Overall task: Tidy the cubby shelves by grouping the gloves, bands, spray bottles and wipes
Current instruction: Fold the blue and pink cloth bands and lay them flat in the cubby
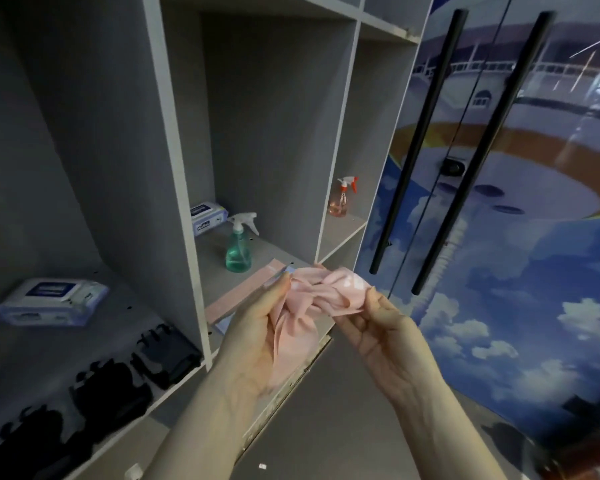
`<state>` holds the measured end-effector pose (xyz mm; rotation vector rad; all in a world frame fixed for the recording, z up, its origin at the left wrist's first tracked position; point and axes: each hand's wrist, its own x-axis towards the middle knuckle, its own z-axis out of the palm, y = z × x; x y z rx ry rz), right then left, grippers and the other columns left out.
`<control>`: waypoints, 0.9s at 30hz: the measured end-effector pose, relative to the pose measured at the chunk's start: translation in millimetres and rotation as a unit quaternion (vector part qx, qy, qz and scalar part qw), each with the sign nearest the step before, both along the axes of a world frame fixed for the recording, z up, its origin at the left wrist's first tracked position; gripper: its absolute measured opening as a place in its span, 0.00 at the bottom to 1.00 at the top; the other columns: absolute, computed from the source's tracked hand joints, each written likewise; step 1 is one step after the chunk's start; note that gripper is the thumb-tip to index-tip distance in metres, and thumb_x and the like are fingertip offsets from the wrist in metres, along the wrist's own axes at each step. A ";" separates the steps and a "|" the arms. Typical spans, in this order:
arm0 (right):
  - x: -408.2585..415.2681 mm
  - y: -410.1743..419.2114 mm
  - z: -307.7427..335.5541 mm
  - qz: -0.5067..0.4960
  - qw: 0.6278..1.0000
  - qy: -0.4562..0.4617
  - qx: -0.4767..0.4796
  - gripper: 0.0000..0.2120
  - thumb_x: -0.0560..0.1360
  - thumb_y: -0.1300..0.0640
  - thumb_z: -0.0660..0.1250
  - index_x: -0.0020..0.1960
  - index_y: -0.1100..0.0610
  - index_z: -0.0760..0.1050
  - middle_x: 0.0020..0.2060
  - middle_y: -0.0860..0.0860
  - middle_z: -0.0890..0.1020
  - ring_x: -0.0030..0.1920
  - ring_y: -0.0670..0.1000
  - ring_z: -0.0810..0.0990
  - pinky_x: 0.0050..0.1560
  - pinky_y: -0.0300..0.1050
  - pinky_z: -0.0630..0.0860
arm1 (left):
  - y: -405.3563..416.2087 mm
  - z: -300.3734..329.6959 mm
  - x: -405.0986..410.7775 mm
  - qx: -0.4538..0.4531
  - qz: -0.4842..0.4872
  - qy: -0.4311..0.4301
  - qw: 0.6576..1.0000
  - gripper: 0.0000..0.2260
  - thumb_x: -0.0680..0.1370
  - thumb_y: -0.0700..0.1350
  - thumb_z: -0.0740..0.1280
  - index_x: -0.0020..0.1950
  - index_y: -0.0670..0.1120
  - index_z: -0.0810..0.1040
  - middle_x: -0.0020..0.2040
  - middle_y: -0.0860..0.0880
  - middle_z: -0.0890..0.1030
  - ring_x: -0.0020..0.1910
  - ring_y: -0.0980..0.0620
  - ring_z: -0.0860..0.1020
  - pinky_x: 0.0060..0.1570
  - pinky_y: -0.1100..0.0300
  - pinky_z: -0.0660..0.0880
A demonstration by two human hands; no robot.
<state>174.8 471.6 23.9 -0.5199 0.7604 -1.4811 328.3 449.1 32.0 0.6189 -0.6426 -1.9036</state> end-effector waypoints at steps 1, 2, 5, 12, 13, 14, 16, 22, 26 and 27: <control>-2.2 -9.6 0.4 0.008 1.000 -0.025 -0.001 0.20 0.72 0.60 0.62 0.62 0.66 0.71 0.55 0.62 0.81 0.54 0.57 0.81 0.59 0.53 0.77 | -10.1 0.7 -3.6 -0.007 0.003 -0.003 1.000 0.14 0.78 0.48 0.63 0.52 0.42 0.85 0.52 0.42 0.84 0.47 0.50 0.84 0.41 0.62 0.80; -4.6 -19.5 1.0 0.017 0.999 -0.045 -0.005 0.19 0.72 0.61 0.61 0.62 0.65 0.71 0.57 0.63 0.80 0.55 0.58 0.80 0.59 0.55 0.76 | -20.6 -0.1 -5.9 -0.021 0.024 -0.032 0.999 0.14 0.78 0.49 0.64 0.52 0.42 0.85 0.52 0.42 0.85 0.48 0.50 0.84 0.44 0.61 0.80; -11.7 -50.6 4.5 0.026 0.998 -0.053 -0.033 0.13 0.74 0.62 0.58 0.57 0.64 0.70 0.61 0.66 0.76 0.64 0.64 0.74 0.62 0.61 0.73 | -47.6 -3.3 -10.0 -0.114 0.106 -0.170 0.973 0.11 0.77 0.48 0.67 0.51 0.42 0.84 0.53 0.44 0.85 0.53 0.48 0.82 0.55 0.57 0.76; -10.6 -116.0 9.7 0.032 0.996 0.008 -0.077 0.06 0.76 0.64 0.56 0.48 0.63 0.71 0.58 0.70 0.73 0.63 0.71 0.71 0.71 0.68 0.58 | -94.7 5.6 -14.1 -0.245 0.207 -0.410 0.854 0.13 0.67 0.45 0.78 0.45 0.52 0.77 0.50 0.58 0.75 0.45 0.66 0.77 0.43 0.71 0.74; -9.6 -123.6 9.3 0.036 0.996 0.001 -0.082 0.07 0.75 0.63 0.57 0.49 0.64 0.72 0.56 0.68 0.73 0.62 0.69 0.71 0.71 0.68 0.57 | -101.1 7.9 -14.7 -0.255 0.229 -0.422 0.839 0.13 0.66 0.44 0.78 0.44 0.52 0.76 0.50 0.59 0.74 0.45 0.65 0.76 0.44 0.69 0.75; -8.4 -130.9 9.4 0.043 0.995 -0.007 -0.084 0.09 0.74 0.63 0.60 0.51 0.65 0.73 0.54 0.65 0.74 0.59 0.66 0.72 0.71 0.66 0.59 | -108.1 8.8 -15.1 -0.268 0.256 -0.430 0.823 0.12 0.66 0.43 0.78 0.42 0.50 0.76 0.49 0.59 0.74 0.46 0.64 0.76 0.45 0.68 0.75; -5.4 -143.5 8.9 0.053 0.995 0.005 -0.085 0.17 0.69 0.60 0.65 0.56 0.65 0.73 0.54 0.64 0.76 0.57 0.62 0.75 0.68 0.61 0.65 | -122.6 7.2 -15.6 -0.307 0.318 -0.448 0.777 0.12 0.66 0.40 0.77 0.37 0.48 0.74 0.50 0.59 0.74 0.47 0.64 0.76 0.43 0.72 0.71; 6.2 -174.1 5.6 0.016 0.955 0.269 -0.121 0.21 0.69 0.62 0.76 0.60 0.55 0.75 0.53 0.56 0.83 0.57 0.55 0.81 0.61 0.55 0.76 | -155.5 1.4 -14.7 -0.329 0.290 -0.473 0.764 0.10 0.68 0.51 0.72 0.44 0.52 0.73 0.54 0.64 0.77 0.49 0.62 0.78 0.40 0.71 0.73; 3.5 -195.2 6.0 0.045 0.946 0.273 -0.172 0.13 0.73 0.54 0.68 0.56 0.57 0.81 0.49 0.56 0.85 0.51 0.55 0.84 0.50 0.46 0.81 | -171.0 1.0 -15.6 -0.272 0.239 -0.427 0.829 0.10 0.70 0.54 0.72 0.48 0.56 0.76 0.44 0.60 0.82 0.42 0.64 0.80 0.38 0.69 0.75; 3.0 -202.5 4.7 0.062 0.947 0.265 -0.169 0.15 0.73 0.52 0.68 0.57 0.56 0.81 0.49 0.57 0.85 0.52 0.55 0.84 0.51 0.46 0.81 | -177.2 1.8 -16.0 -0.261 0.260 -0.420 0.830 0.07 0.71 0.49 0.74 0.44 0.53 0.77 0.38 0.58 0.81 0.36 0.64 0.79 0.35 0.70 0.73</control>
